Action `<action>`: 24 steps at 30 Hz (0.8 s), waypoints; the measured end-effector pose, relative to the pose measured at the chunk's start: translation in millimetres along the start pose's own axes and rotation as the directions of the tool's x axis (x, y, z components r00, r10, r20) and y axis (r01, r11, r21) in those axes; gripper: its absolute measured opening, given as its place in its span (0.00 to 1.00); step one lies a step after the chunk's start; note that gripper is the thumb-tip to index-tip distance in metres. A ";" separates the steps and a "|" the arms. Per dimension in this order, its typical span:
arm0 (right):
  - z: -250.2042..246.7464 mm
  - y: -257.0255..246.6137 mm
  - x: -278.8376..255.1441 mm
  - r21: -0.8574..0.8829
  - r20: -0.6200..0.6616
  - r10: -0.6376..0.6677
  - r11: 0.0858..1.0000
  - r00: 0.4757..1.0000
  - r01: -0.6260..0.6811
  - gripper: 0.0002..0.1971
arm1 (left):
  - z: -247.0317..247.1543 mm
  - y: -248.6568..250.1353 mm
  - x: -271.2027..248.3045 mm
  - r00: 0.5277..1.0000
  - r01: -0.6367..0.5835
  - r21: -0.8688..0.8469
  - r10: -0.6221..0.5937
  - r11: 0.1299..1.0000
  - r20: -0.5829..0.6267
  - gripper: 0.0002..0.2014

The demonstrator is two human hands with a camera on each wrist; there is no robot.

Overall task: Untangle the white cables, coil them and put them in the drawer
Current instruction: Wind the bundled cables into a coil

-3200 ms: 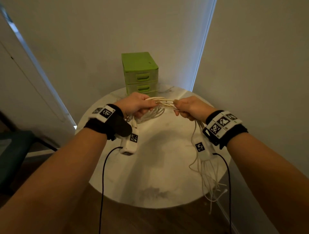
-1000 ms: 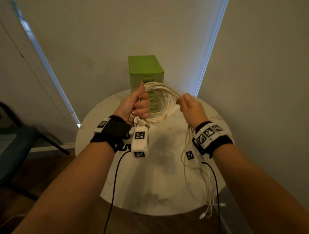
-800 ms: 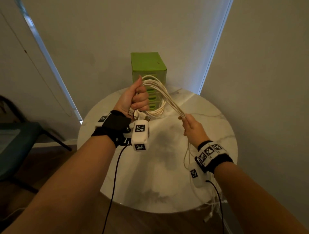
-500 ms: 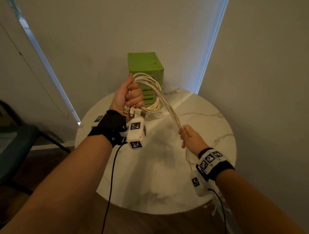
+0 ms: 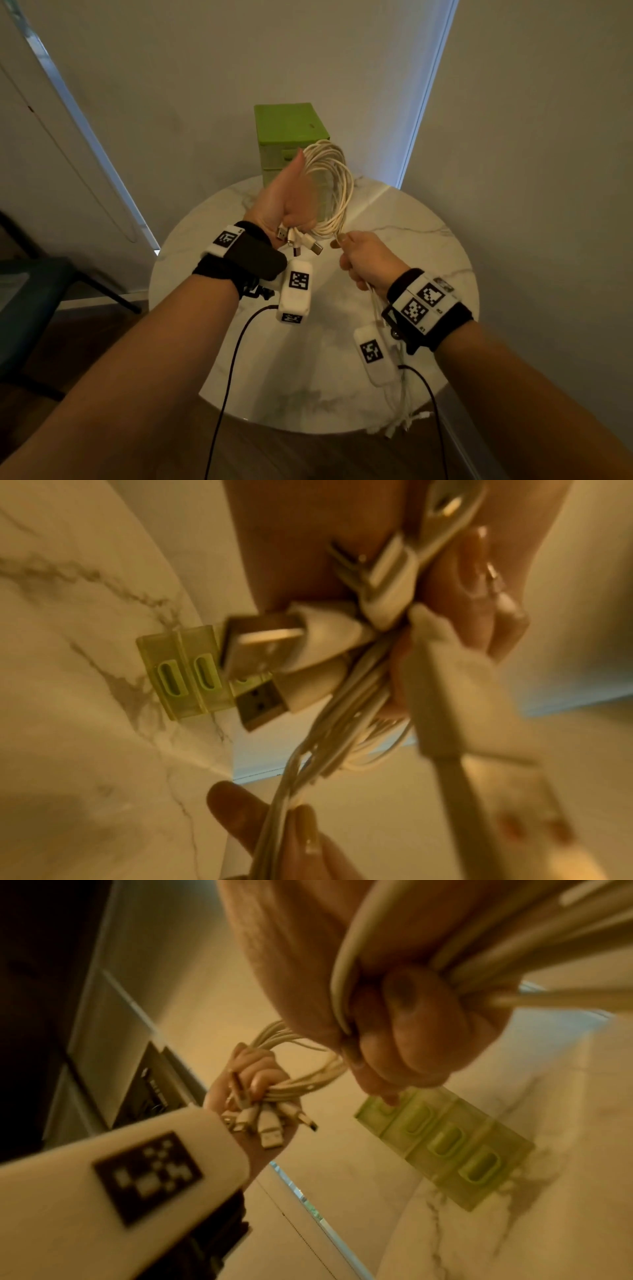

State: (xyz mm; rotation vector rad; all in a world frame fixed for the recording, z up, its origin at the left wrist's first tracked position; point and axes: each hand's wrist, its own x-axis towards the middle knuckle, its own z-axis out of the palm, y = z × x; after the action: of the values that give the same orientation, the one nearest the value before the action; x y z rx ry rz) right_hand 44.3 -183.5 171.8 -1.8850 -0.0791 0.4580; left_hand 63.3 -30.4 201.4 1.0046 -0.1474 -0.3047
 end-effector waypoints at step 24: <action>6.0 -18.0 -22.3 -0.661 0.143 -0.192 0.712 0.971 0.238 0.13 | 11.8 11.2 7.8 0.937 -0.203 0.239 0.259 0.950 -0.233 0.24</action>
State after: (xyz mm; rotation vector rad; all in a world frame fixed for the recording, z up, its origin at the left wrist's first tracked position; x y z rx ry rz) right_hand 24.7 -177.7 192.7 -2.5399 -0.5777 0.3465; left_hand 69.6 -36.8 217.0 1.2170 -0.0570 0.0648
